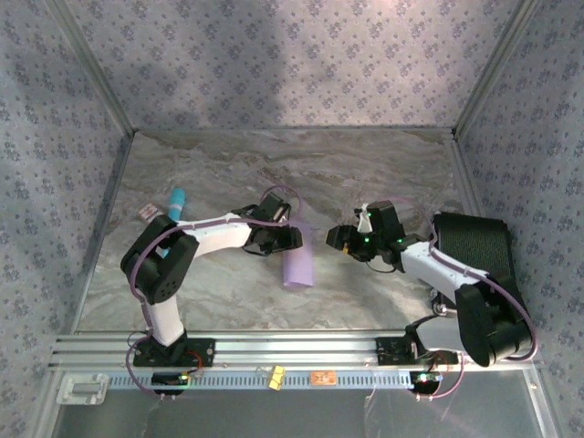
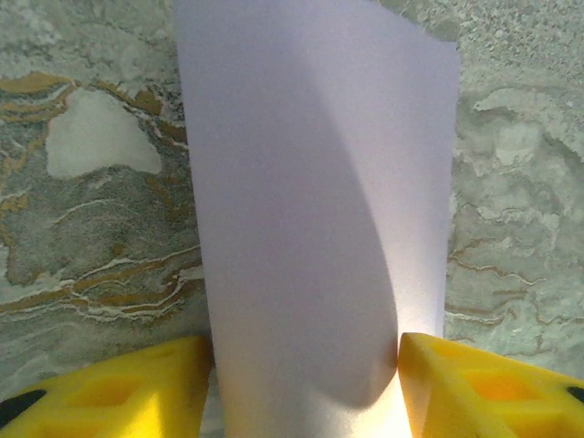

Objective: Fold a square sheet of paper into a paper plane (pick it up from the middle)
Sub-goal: First fold the square sheet of paper in half at the center of the table, then hold the square sheet of paper at the center of the table.

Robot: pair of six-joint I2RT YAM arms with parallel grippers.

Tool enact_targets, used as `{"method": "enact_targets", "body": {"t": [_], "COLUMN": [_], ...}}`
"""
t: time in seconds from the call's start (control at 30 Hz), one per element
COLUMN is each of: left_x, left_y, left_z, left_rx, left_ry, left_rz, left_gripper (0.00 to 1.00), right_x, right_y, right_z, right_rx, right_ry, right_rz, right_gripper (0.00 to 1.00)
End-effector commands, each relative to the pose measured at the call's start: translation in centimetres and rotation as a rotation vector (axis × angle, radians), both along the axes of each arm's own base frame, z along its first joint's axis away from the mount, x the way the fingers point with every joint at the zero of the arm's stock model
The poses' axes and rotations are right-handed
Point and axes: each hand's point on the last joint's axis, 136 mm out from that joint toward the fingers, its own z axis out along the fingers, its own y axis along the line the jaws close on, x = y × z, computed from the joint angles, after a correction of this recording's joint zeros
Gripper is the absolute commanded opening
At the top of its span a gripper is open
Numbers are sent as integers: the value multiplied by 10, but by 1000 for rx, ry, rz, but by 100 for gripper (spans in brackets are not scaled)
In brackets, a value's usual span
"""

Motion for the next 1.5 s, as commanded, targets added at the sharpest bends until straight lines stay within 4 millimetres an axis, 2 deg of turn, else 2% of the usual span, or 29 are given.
{"method": "enact_targets", "body": {"t": [0.0, 0.3, 0.4, 0.6, 0.73, 0.93, 1.03, 1.1, 1.27, 1.47], "left_x": [-2, 0, 1, -2, -3, -4, -5, -5, -4, -2], "left_y": [8, 17, 17, 19, 18, 17, 15, 15, 8, 4], "left_z": [-11, -16, -20, -27, -30, -31, -32, -32, -16, 20], "left_rx": [53, 92, 97, 98, 95, 99, 97, 93, 43, -56], "left_ry": [19, 9, 19, 34, 45, 56, 60, 63, 49, 14], "left_rz": [-5, 26, 30, 38, 42, 34, 27, 27, 17, 18], "left_gripper": [58, 59, 58, 57, 57, 58, 58, 58, 61, 65], "right_x": [10, 13, 14, 11, 11, 11, 8, 4, -10, -12], "right_y": [11, 34, 42, 57, 65, 74, 72, 67, 48, 42], "right_z": [11, 0, -7, -25, -37, -51, -61, -71, -95, -98], "right_rx": [25, 33, 23, -1, -11, 6, -14, -51, -151, -169], "right_ry": [-31, -12, 10, 53, 81, 106, 130, 159, 216, 223], "right_rz": [13, 53, 79, 121, 133, 141, 143, 137, 110, 88], "right_gripper": [57, 37, 29, 18, 13, 11, 11, 7, 7, 7]}}
